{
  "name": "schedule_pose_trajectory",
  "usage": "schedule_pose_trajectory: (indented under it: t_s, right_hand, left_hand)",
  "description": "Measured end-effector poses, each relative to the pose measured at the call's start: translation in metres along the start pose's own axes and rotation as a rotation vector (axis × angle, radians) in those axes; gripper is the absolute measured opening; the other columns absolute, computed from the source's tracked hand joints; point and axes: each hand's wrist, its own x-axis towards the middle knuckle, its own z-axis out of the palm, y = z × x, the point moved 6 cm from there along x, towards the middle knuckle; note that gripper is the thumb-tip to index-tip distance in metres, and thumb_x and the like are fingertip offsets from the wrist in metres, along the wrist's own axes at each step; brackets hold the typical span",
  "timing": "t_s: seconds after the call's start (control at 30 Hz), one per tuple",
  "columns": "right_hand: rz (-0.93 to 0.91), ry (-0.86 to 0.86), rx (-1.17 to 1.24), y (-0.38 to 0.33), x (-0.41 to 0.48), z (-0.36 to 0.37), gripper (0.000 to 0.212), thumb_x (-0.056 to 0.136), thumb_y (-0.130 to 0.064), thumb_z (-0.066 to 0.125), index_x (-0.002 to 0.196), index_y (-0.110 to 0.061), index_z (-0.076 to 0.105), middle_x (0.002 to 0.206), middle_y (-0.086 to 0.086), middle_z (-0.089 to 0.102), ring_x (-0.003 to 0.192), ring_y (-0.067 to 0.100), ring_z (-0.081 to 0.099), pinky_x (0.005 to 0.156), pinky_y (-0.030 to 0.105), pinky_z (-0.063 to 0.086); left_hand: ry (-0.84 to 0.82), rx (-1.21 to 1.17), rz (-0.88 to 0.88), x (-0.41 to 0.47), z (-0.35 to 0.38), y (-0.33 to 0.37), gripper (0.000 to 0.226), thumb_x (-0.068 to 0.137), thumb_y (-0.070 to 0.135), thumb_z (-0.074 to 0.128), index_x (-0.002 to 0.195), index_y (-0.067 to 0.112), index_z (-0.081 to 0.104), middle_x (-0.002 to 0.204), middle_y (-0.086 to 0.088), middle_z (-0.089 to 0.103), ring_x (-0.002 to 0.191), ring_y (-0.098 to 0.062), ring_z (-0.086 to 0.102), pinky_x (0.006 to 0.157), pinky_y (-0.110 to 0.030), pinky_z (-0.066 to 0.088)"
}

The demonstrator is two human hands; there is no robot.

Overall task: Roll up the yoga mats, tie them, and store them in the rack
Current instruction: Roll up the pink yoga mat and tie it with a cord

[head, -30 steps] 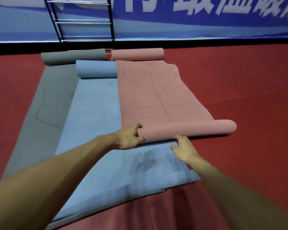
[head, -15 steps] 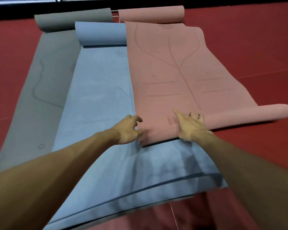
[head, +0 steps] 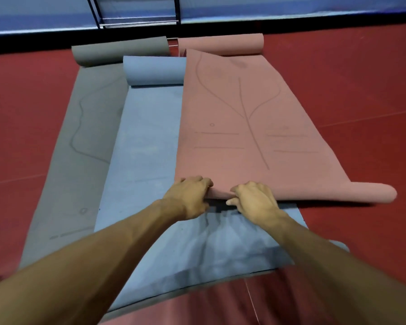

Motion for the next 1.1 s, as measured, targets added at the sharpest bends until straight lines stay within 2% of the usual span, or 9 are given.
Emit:
schedule_pose_trajectory:
  t_s: [0.13, 0.23, 0.37, 0.43, 0.5, 0.6, 0.8, 0.9, 1.1]
  right_hand:
    - [-0.029, -0.017, 0.169, -0.028, -0.027, -0.02, 0.03, 0.09, -0.044, 0.062, 0.089, -0.014, 0.062, 0.093, 0.011, 0.068, 0.094, 0.034, 0.06, 0.072, 0.032, 0.039]
    - [-0.02, -0.104, 0.316, -0.029, -0.057, -0.02, 0.015, 0.086, -0.033, 0.068, 0.096, -0.021, 0.065, 0.095, 0.009, 0.068, 0.094, 0.032, 0.062, 0.076, 0.031, 0.045]
    - [0.021, -0.208, 0.042, 0.005, -0.106, -0.025, 0.041, 0.085, -0.018, 0.059, 0.124, -0.027, 0.056, 0.127, 0.005, 0.061, 0.119, 0.026, 0.055, 0.091, 0.029, 0.042]
    - [0.106, -0.252, -0.026, 0.028, -0.137, -0.027, 0.039, 0.085, -0.015, 0.055, 0.123, -0.027, 0.057, 0.13, 0.004, 0.059, 0.12, 0.025, 0.054, 0.093, 0.03, 0.041]
    - [0.177, -0.265, -0.007, 0.042, -0.165, -0.027, 0.018, 0.087, -0.016, 0.05, 0.094, -0.029, 0.061, 0.119, 0.006, 0.064, 0.11, 0.028, 0.058, 0.089, 0.031, 0.043]
    - [0.217, -0.245, 0.075, 0.04, -0.208, -0.024, 0.022, 0.088, -0.017, 0.048, 0.07, -0.03, 0.043, 0.111, 0.006, 0.066, 0.102, 0.03, 0.061, 0.084, 0.03, 0.043]
    - [0.187, -0.289, 0.268, 0.024, -0.269, 0.012, 0.028, 0.088, -0.017, 0.055, 0.065, -0.03, 0.046, 0.1, 0.002, 0.065, 0.093, 0.024, 0.059, 0.072, 0.022, 0.035]
    - [0.208, -0.279, 0.39, 0.028, -0.286, 0.033, 0.011, 0.086, -0.016, 0.059, 0.086, -0.024, 0.067, 0.078, -0.01, 0.06, 0.081, 0.015, 0.056, 0.07, 0.021, 0.036]
    - [0.219, -0.274, 0.511, 0.034, -0.295, 0.071, 0.033, 0.089, -0.001, 0.048, 0.067, -0.025, 0.05, 0.067, -0.012, 0.048, 0.076, 0.015, 0.05, 0.061, 0.019, 0.031]
  left_hand:
    - [0.085, 0.07, -0.059, -0.042, -0.024, -0.01, 0.003, 0.089, 0.018, 0.053, 0.09, 0.019, 0.055, 0.108, -0.007, 0.064, 0.095, -0.032, 0.058, 0.069, -0.031, 0.041]
    - [0.083, 0.141, -0.023, -0.082, -0.026, -0.009, 0.019, 0.08, 0.004, 0.048, 0.088, 0.018, 0.057, 0.103, -0.005, 0.067, 0.092, -0.033, 0.059, 0.069, -0.03, 0.041]
    - [0.065, 0.123, -0.085, -0.134, -0.021, -0.017, 0.017, 0.078, 0.003, 0.047, 0.084, 0.018, 0.053, 0.101, -0.004, 0.067, 0.091, -0.031, 0.06, 0.072, -0.032, 0.045]
    - [0.061, 0.116, -0.113, -0.16, -0.018, -0.018, 0.015, 0.08, 0.005, 0.048, 0.082, 0.02, 0.051, 0.101, -0.004, 0.067, 0.091, -0.031, 0.059, 0.075, -0.034, 0.048]
    - [0.073, 0.128, -0.128, -0.174, -0.014, -0.012, 0.014, 0.083, 0.006, 0.048, 0.085, 0.019, 0.052, 0.102, -0.006, 0.066, 0.092, -0.033, 0.059, 0.072, -0.033, 0.044]
    - [0.077, 0.187, -0.149, -0.195, -0.005, 0.004, 0.017, 0.085, 0.006, 0.046, 0.095, 0.016, 0.055, 0.107, -0.01, 0.063, 0.097, -0.034, 0.059, 0.069, -0.031, 0.036]
    - [-0.12, 0.249, -0.13, -0.229, 0.044, 0.016, 0.023, 0.092, 0.018, 0.046, 0.114, 0.015, 0.054, 0.122, -0.011, 0.058, 0.111, -0.032, 0.056, 0.084, -0.035, 0.043]
    - [-0.147, 0.176, -0.045, -0.231, 0.069, 0.026, 0.025, 0.094, 0.025, 0.045, 0.118, 0.021, 0.052, 0.121, -0.005, 0.057, 0.112, -0.028, 0.056, 0.089, -0.037, 0.043]
    - [-0.05, 0.089, 0.142, -0.209, 0.105, 0.062, 0.03, 0.097, 0.039, 0.045, 0.124, 0.027, 0.051, 0.124, 0.006, 0.058, 0.118, -0.018, 0.052, 0.095, -0.036, 0.033]
